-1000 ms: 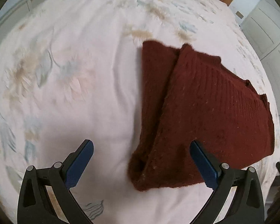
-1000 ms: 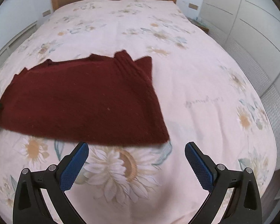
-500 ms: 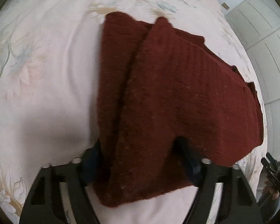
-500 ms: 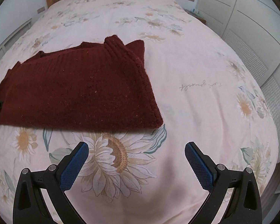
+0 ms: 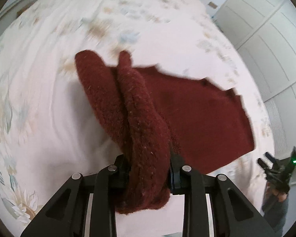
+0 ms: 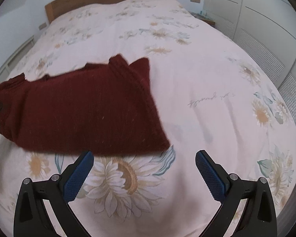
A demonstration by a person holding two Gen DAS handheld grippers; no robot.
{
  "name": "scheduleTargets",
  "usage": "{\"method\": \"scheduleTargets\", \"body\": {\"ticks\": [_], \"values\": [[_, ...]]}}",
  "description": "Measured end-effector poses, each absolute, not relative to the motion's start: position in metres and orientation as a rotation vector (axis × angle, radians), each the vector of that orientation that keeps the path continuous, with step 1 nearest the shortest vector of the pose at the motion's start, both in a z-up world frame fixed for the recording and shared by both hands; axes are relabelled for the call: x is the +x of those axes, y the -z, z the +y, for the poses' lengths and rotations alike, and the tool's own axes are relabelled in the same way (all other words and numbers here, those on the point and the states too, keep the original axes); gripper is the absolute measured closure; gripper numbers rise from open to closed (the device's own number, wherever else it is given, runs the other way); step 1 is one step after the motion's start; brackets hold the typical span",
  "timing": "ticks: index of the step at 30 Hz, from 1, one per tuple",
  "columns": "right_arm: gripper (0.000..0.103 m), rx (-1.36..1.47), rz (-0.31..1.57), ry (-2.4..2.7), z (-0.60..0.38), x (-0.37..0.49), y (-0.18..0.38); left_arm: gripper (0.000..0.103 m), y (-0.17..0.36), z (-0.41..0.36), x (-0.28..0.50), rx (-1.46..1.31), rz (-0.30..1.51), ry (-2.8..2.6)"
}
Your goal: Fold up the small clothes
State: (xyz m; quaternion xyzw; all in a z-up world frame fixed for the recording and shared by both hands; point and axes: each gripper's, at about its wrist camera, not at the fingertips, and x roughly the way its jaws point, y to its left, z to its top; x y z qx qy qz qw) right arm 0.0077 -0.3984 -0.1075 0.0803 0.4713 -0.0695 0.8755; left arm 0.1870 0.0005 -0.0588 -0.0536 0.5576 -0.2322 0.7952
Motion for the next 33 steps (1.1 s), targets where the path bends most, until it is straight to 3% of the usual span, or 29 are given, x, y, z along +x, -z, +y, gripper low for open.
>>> {"method": "scheduleTargets", "body": {"ticks": [6, 12, 18, 26, 33], "values": [[0.000, 0.225, 0.930, 0.182, -0.432, 0.003, 0.089, 0.082, 0.004, -0.072, 0.192, -0.050, 1.138, 0.594], [0.000, 0.258, 0.890, 0.223, -0.464, -0.004, 0.072, 0.082, -0.015, -0.171, 0.190, 0.035, 1.091, 0.662], [0.000, 0.300, 0.874, 0.267, -0.490, -0.017, 0.067, 0.082, 0.029, -0.275, 0.177, 0.140, 1.120, 0.697], [0.000, 0.326, 0.947, 0.313, -0.506, -0.034, 0.091, 0.081, 0.106, -0.327, 0.150, 0.302, 1.190, 0.630], [0.000, 0.357, 0.992, 0.314, -0.508, -0.040, 0.106, 0.060, 0.117, -0.324, 0.151, 0.309, 1.208, 0.560]]}}
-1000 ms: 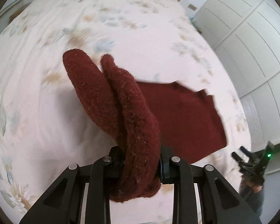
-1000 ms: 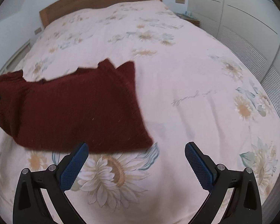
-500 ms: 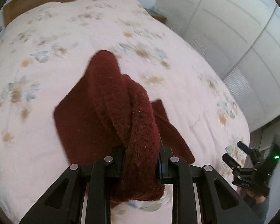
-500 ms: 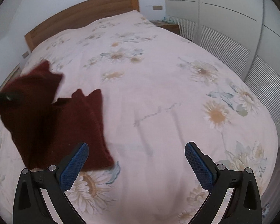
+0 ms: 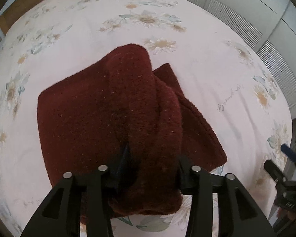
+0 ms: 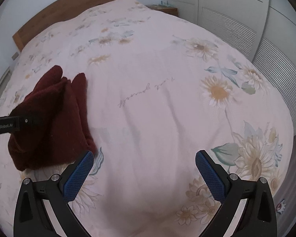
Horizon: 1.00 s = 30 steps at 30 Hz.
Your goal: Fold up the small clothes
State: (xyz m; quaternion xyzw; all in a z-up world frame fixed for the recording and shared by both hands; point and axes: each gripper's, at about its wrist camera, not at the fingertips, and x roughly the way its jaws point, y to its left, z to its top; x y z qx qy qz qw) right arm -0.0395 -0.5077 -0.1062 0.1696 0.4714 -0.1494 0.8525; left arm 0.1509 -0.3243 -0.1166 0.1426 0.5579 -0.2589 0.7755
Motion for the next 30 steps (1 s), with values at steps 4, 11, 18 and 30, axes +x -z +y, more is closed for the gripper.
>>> {"method": "scheduleTargets", "body": {"ticks": [4, 11, 18, 30], "values": [[0.000, 0.349, 0.996, 0.302, -0.505, -0.039, 0.104, 0.041, 0.119, -0.317, 0.157, 0.277, 1.271, 0.541], [0.000, 0.338, 0.986, 0.277, -0.505, -0.037, 0.091, 0.006, 0.084, -0.302, 0.159, 0.189, 1.241, 0.607], [0.000, 0.281, 0.977, 0.206, -0.486, -0.014, 0.062, 0.001, 0.041, -0.265, 0.178, 0.080, 1.188, 0.577], [0.007, 0.156, 1.065, -0.017, -0.403, 0.093, 0.011, 0.001, 0.071, -0.164, 0.180, 0.121, 1.182, 0.360]]}}
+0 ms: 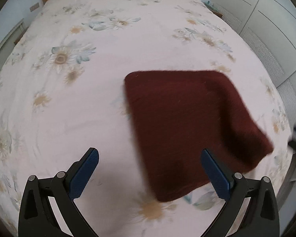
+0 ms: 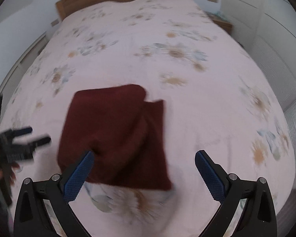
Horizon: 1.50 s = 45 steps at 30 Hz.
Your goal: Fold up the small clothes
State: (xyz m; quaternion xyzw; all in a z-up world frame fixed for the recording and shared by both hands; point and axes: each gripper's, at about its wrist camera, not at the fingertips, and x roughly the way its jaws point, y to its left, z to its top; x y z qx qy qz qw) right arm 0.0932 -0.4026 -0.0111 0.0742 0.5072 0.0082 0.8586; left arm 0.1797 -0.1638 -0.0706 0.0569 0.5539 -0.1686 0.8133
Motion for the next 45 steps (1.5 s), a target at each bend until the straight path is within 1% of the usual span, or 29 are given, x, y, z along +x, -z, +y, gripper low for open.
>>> {"method": "scheduleTargets", "body": {"ticks": [3, 9, 11, 13, 14, 16, 19, 22, 27, 30, 35, 39, 42, 43, 45], "values": [[0.024, 0.144, 1.128, -0.061, -0.379, 0.132, 0.018, 0.001, 0.076, -0.151, 0.166, 0.109, 1.182, 0.372], [0.025, 0.162, 1.304, -0.094, -0.356, 0.167, 0.070, 0.001, 0.080, -0.139, 0.150, 0.076, 1.190, 0.388], [0.028, 0.150, 1.339, -0.084, -0.356, 0.165, 0.086, 0.001, 0.086, -0.138, 0.149, 0.089, 1.200, 0.385], [0.045, 0.164, 1.364, -0.089, -0.360, 0.160, 0.098, 0.001, 0.091, -0.135, 0.149, 0.080, 1.208, 0.387], [0.047, 0.175, 1.369, -0.088, -0.363, 0.157, 0.101, 0.001, 0.093, -0.134, 0.148, 0.074, 1.213, 0.388], [0.065, 0.207, 1.364, -0.089, -0.371, 0.152, 0.104, 0.001, 0.097, -0.132, 0.149, 0.066, 1.219, 0.385], [0.076, 0.236, 1.307, -0.108, -0.381, 0.141, 0.097, 0.001, 0.099, -0.130, 0.150, 0.077, 1.211, 0.353], [0.078, 0.226, 1.252, -0.111, -0.384, 0.134, 0.083, 0.001, 0.100, -0.129, 0.152, 0.069, 1.217, 0.356], [0.079, 0.264, 1.181, -0.103, -0.402, 0.121, 0.063, 0.001, 0.096, -0.131, 0.151, 0.084, 1.207, 0.362], [0.079, 0.233, 1.168, -0.072, -0.411, 0.105, 0.061, 0.001, 0.094, -0.134, 0.150, 0.092, 1.196, 0.369], [0.078, 0.215, 1.240, -0.044, -0.423, 0.095, 0.095, 0.001, 0.098, -0.142, 0.150, 0.090, 1.203, 0.375], [0.065, 0.286, 1.249, -0.050, -0.424, 0.095, 0.114, 0.001, 0.103, -0.150, 0.148, 0.094, 1.223, 0.391], [0.044, 0.260, 1.249, -0.031, -0.424, 0.095, 0.113, 0.001, 0.106, -0.153, 0.148, 0.111, 1.227, 0.391], [0.040, 0.242, 1.251, -0.025, -0.423, 0.095, 0.112, 0.001, 0.106, -0.153, 0.149, 0.113, 1.228, 0.388], [0.037, 0.233, 1.255, -0.028, -0.425, 0.097, 0.110, 0.001, 0.107, -0.153, 0.153, 0.107, 1.235, 0.381]]}}
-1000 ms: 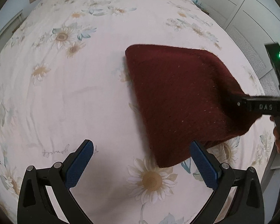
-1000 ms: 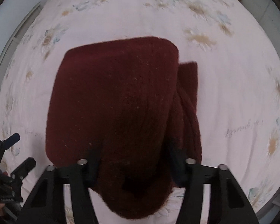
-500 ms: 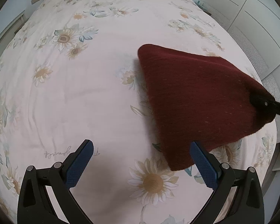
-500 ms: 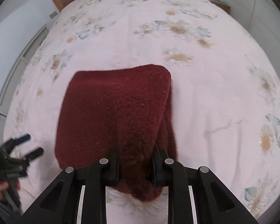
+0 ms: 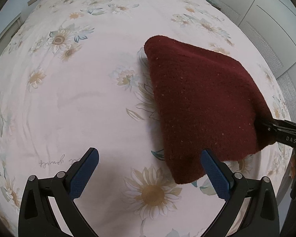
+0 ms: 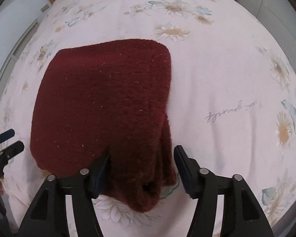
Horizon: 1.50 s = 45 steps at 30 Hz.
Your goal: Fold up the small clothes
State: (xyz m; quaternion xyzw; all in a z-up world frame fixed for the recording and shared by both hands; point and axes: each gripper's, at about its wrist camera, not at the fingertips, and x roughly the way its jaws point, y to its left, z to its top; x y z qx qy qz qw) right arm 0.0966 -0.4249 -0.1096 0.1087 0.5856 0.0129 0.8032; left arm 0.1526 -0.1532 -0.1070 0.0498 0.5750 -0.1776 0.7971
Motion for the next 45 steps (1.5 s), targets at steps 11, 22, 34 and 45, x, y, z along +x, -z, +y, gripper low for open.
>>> {"method": "scheduleTargets", "body": {"ticks": [11, 22, 34, 45], "values": [[0.003, 0.237, 1.176, -0.065, -0.434, 0.120, 0.075, 0.001, 0.095, -0.181, 0.190, 0.099, 1.204, 0.397], [0.000, 0.262, 1.276, -0.110, -0.425, 0.140, 0.136, 0.001, 0.148, -0.218, 0.213, 0.090, 1.328, 0.394], [0.018, 0.441, 1.225, -0.187, -0.435, 0.127, 0.177, 0.011, 0.177, -0.211, 0.204, 0.064, 1.297, 0.464], [0.061, 0.267, 1.182, -0.145, -0.391, 0.125, 0.114, 0.058, 0.147, -0.206, 0.201, 0.102, 1.225, 0.551]]}}
